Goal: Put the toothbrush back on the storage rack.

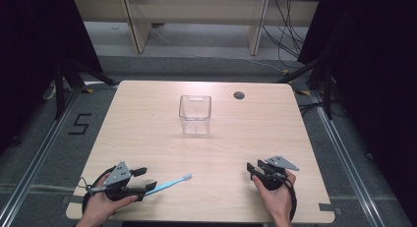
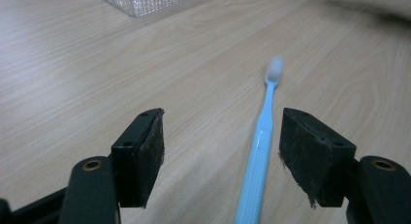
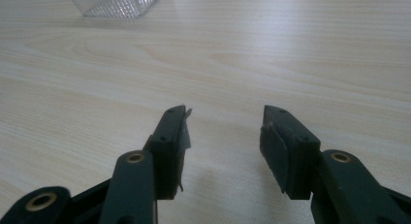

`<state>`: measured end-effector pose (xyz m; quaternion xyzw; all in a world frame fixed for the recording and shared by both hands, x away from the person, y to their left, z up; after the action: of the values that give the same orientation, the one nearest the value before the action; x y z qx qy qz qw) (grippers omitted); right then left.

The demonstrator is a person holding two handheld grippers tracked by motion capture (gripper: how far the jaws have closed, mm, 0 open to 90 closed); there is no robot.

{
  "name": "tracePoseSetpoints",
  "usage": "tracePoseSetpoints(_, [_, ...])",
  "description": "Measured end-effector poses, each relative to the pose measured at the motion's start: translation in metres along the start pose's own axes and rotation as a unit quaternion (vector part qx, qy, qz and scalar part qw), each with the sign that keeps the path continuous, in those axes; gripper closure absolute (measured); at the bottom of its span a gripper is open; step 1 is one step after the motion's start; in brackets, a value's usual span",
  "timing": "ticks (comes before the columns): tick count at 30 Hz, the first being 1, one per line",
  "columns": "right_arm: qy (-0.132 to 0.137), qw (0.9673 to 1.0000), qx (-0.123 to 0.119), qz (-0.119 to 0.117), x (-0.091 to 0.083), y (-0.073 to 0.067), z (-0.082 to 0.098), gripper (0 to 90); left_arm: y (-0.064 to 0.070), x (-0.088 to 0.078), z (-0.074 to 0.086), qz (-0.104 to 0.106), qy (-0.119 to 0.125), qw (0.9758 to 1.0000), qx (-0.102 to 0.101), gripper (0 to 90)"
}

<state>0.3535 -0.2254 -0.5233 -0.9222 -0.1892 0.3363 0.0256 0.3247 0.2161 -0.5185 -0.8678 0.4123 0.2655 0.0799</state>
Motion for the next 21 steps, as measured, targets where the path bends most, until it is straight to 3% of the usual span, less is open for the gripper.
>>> tracePoseSetpoints(5, [-0.001, 0.9999, -0.010, 0.008, -0.003, 0.001, -0.001, 52.7, 0.002, 0.002, -0.009, 0.009, -0.018, 0.9998, 0.008, 36.0])
tracePoseSetpoints(6, [0.001, 1.0000, -0.001, -0.001, -0.004, 0.000, -0.002, 52.7, 0.003, 0.003, -0.013, 0.012, -0.033, 0.9993, 0.015, 36.9])
tracePoseSetpoints(7, [0.001, 1.0000, -0.001, -0.001, -0.004, 0.000, -0.002, 52.7, 0.003, 0.003, -0.013, 0.012, -0.033, 0.9993, 0.015, 37.6])
tracePoseSetpoints(10, [-0.003, 1.0000, -0.002, 0.005, -0.005, 0.000, -0.002, 52.7, 0.004, 0.004, -0.020, 0.011, -0.056, 0.9978, 0.033, 39.4])
tracePoseSetpoints(12, [0.008, 0.9999, -0.005, 0.006, -0.004, 0.001, -0.002, 52.7, 0.004, 0.005, -0.024, 0.013, -0.070, 0.9968, 0.036, 41.5])
tracePoseSetpoints(13, [0.008, 0.9999, -0.007, 0.006, -0.004, 0.001, -0.002, 52.7, 0.003, 0.004, -0.027, 0.009, -0.087, 0.9948, 0.052, 42.9])
tracePoseSetpoints(14, [0.007, 1.0000, -0.005, 0.005, -0.004, 0.001, -0.002, 52.8, 0.003, 0.005, -0.029, 0.002, -0.092, 0.9943, 0.054, 45.7])
tracePoseSetpoints(19, [0.008, 0.9999, -0.006, 0.009, -0.006, 0.001, -0.003, 52.8, 0.004, 0.008, -0.036, 0.004, -0.096, 0.9947, 0.036, 48.9])
tracePoseSetpoints(21, [0.012, 0.9999, -0.004, 0.003, -0.007, 0.001, -0.004, 52.8, 0.004, 0.008, -0.039, 0.011, -0.111, 0.9935, 0.023, 48.2])
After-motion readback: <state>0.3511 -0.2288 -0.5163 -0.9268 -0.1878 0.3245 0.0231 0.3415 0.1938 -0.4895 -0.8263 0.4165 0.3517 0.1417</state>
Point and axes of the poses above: each handheld gripper's, and its own axes: x roughly forward along the jaws, z roughly out of its underside, y roughly to its right, the point moved 2 cm from there along x, roughly forward along the jaws, and after that the axes turned 3 degrees about -y, right-handed, at the moved point
